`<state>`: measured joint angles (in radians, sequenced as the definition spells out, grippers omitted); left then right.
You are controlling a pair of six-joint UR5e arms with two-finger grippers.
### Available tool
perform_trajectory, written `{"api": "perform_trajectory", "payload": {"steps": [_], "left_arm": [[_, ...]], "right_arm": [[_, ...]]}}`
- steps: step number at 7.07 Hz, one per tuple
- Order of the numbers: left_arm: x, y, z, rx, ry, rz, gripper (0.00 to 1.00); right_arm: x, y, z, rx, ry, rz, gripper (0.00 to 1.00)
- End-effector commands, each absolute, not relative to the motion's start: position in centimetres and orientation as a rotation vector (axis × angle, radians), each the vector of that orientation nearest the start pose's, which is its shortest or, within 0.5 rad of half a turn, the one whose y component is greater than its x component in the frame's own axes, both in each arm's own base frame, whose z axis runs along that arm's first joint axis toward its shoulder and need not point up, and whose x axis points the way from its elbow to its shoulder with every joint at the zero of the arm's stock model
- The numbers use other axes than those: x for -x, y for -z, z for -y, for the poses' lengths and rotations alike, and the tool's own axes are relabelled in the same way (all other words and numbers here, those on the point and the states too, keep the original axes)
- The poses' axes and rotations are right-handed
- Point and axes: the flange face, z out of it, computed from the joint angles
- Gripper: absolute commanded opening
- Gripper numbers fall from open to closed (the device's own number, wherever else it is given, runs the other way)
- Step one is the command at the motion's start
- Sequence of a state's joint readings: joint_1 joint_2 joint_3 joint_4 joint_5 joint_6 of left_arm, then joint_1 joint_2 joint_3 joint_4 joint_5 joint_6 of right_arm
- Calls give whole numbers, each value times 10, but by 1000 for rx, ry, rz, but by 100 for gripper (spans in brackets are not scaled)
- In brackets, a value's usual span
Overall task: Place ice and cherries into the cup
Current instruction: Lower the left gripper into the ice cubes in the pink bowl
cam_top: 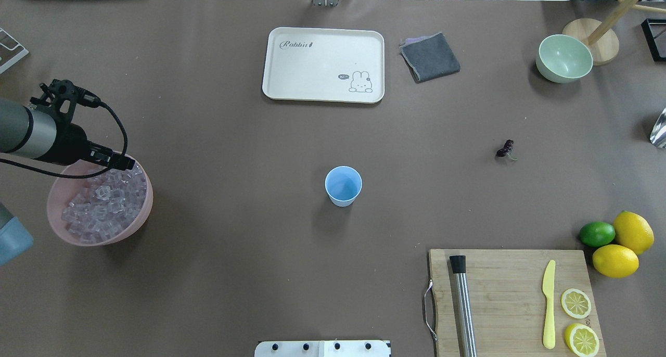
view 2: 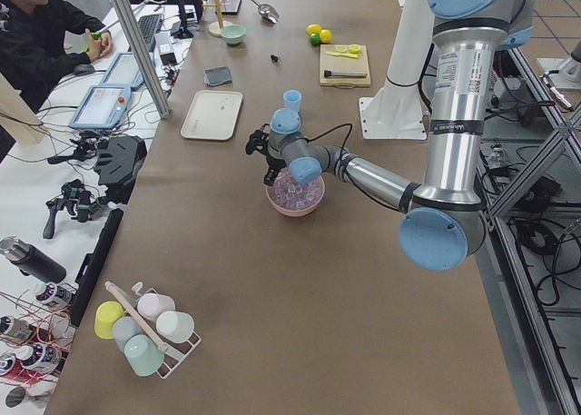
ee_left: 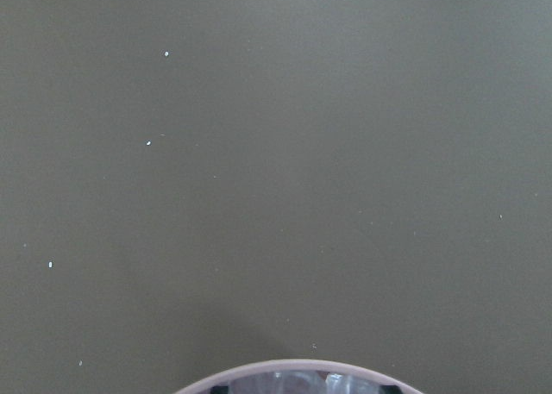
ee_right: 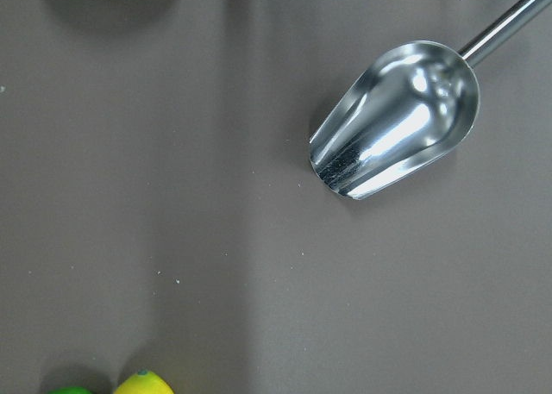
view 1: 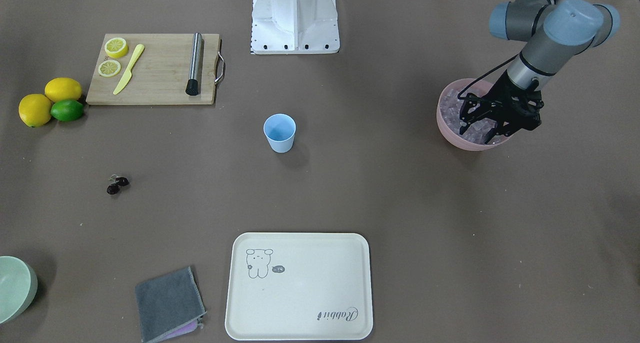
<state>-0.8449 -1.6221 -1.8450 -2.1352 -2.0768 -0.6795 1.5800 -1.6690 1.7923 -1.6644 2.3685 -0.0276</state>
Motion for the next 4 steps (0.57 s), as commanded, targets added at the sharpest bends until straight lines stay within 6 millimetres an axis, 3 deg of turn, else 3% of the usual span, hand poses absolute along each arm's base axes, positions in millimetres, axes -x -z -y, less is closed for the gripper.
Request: {"api": "perform_trajectory", "payload": {"steps": [1,2,4], "left_arm": [[-276,-439,440,-358,-267,-925,72],[-274,-437,438,-362,-268,-928,83],[-277,-439,436,-362,-272,-923,87]], "right_arm": [[-66,-603,449,-44,30,797,100],[-66,-603,449,-44,31,797,100],[-66,-604,448,-43,30,797,100]]}}
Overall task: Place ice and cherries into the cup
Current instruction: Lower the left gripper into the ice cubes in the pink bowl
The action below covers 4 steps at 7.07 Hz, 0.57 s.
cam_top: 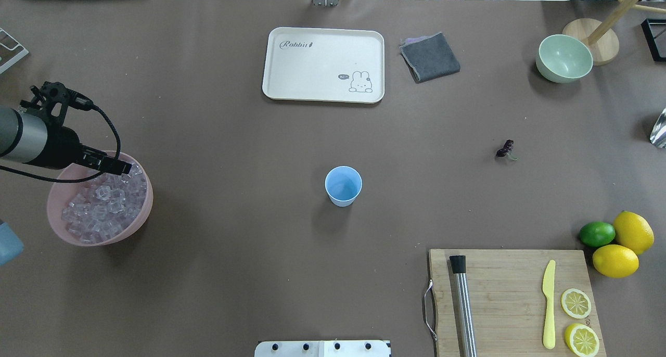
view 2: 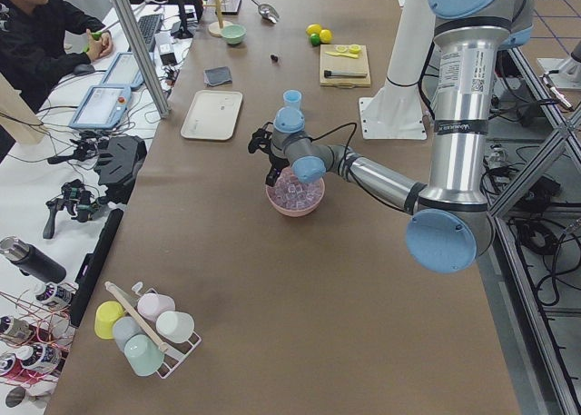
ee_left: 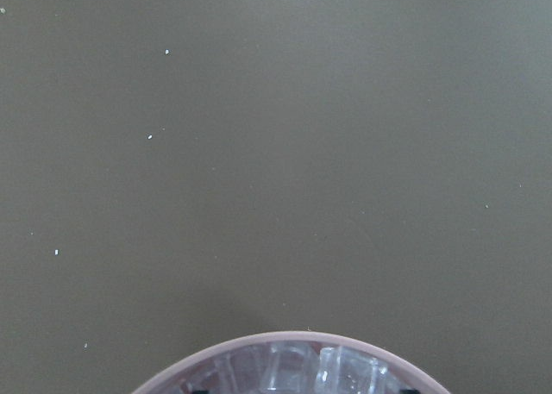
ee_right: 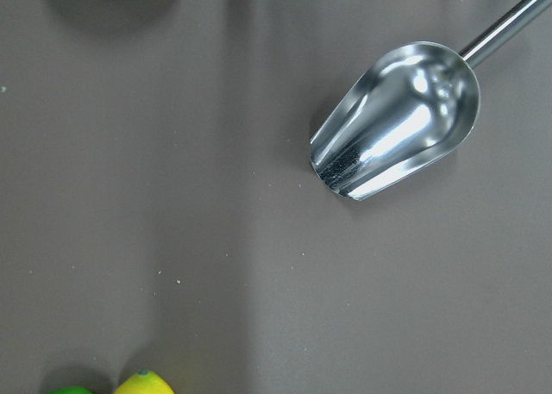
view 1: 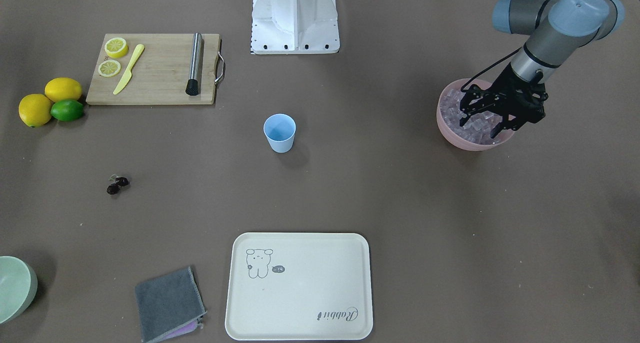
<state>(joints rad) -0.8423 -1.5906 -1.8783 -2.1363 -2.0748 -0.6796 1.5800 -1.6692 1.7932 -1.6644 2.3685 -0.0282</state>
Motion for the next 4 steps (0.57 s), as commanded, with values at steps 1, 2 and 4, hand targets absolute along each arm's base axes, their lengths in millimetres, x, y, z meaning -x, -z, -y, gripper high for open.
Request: {"api": "perform_trajectory", "payload": {"steps": [1,2,4], "left_arm": [[-280,-438,435,-362,-278,-924,87],[-286,-439,432,-361,-300,-923,87],[-294,-436,428,-358,-318,-929,88]], "right_arm": [[-66,-605,448,-41,28,797,100],[-66,-604,449,-42,29,797,100],[-66,-605,449,-41,30,795,100]]}}
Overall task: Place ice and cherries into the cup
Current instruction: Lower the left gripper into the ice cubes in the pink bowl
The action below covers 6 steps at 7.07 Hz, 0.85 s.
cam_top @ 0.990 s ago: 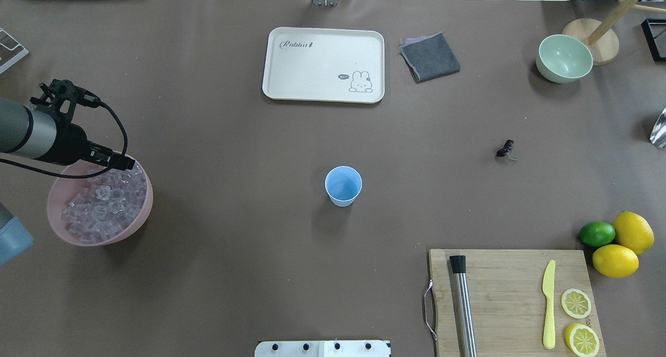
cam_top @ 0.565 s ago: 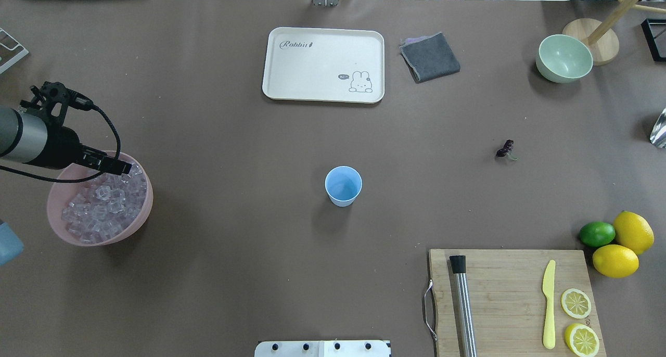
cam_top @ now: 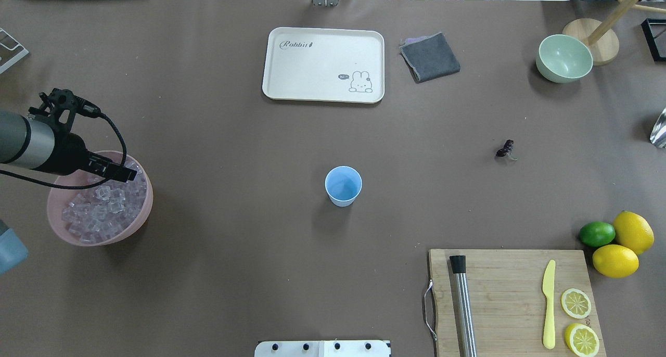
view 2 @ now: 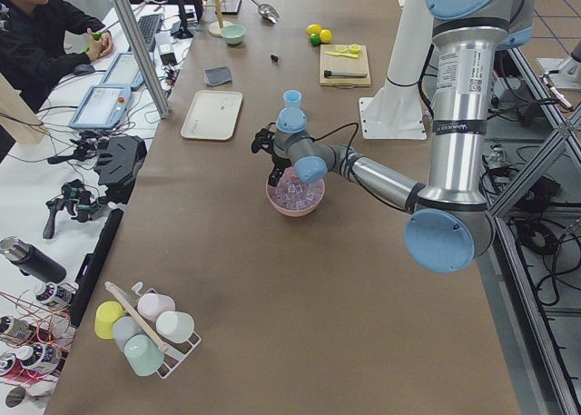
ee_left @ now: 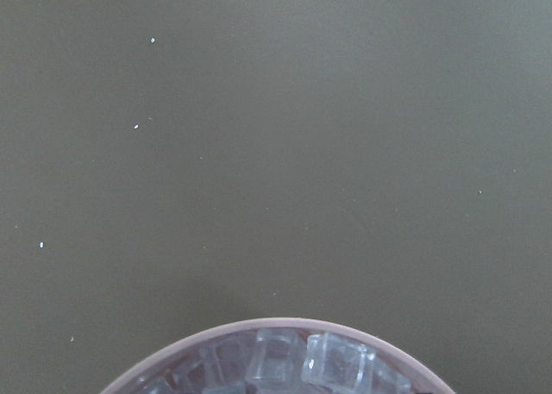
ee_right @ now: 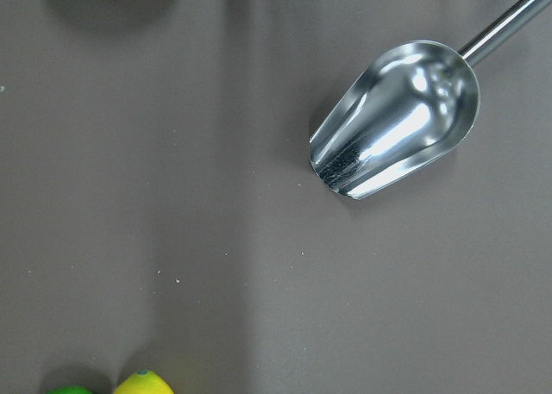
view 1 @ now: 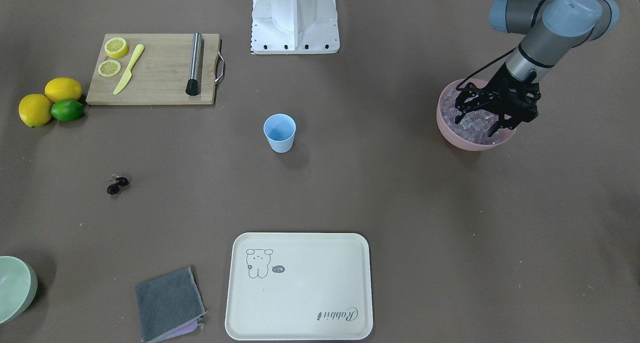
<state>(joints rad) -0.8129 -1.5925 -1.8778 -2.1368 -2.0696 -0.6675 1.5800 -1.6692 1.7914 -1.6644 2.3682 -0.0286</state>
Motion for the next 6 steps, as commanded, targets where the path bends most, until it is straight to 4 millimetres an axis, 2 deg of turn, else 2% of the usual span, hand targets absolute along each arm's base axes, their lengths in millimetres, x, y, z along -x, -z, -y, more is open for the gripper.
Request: {"api": "perform_trajectory", "payload": {"steps": [1,6], "left_arm": [[-295,-437,427,-362,-319,-925,87],[-299,-443,428,-350,-320,-918,87]], "right_arm": [[-67,-606,447,-39,27,795,100],[-67,-609,446,-35,25,796,100]]}}
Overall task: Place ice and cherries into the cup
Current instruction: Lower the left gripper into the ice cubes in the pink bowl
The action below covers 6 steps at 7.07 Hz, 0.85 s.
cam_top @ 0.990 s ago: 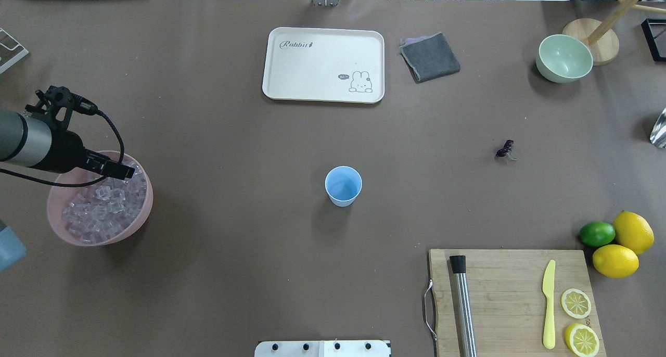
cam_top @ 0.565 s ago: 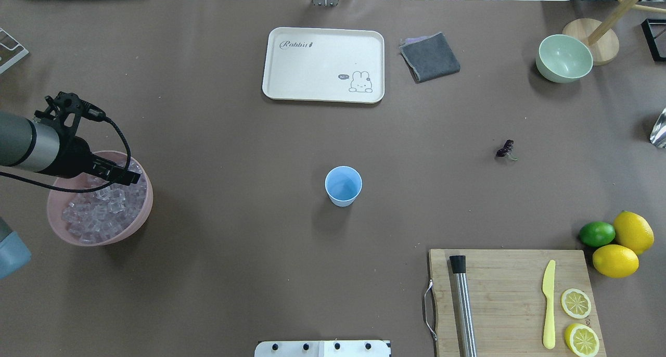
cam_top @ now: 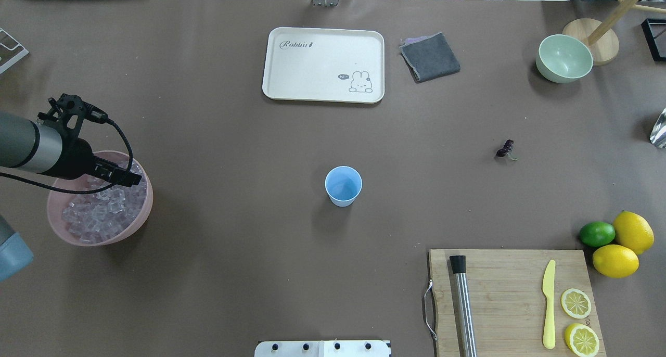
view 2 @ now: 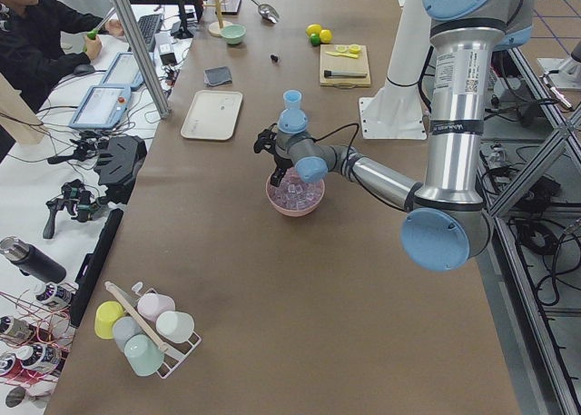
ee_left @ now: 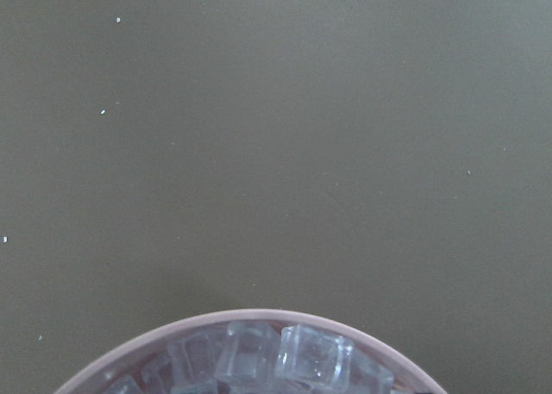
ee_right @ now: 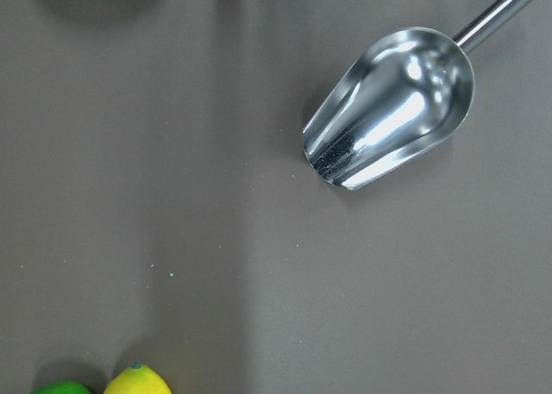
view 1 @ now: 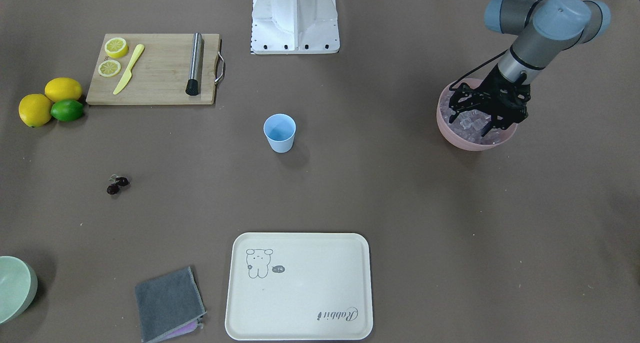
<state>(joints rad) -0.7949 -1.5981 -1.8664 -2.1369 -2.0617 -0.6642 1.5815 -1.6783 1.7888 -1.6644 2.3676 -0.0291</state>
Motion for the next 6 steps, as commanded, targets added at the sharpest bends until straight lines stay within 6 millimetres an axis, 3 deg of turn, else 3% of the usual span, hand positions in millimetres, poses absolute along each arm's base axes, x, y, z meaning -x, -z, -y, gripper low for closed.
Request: {"api": "perform_trajectory", "payload": {"steps": [1,6], "left_arm": [[-302,-445,428,-345,-324,-916,88],[-309,-445,429,-343,-332,-919,88]], "right_arm": [[-67,-606,448,-38,26,796,100],[-67,-603,449,-46,30,797,100]]}}
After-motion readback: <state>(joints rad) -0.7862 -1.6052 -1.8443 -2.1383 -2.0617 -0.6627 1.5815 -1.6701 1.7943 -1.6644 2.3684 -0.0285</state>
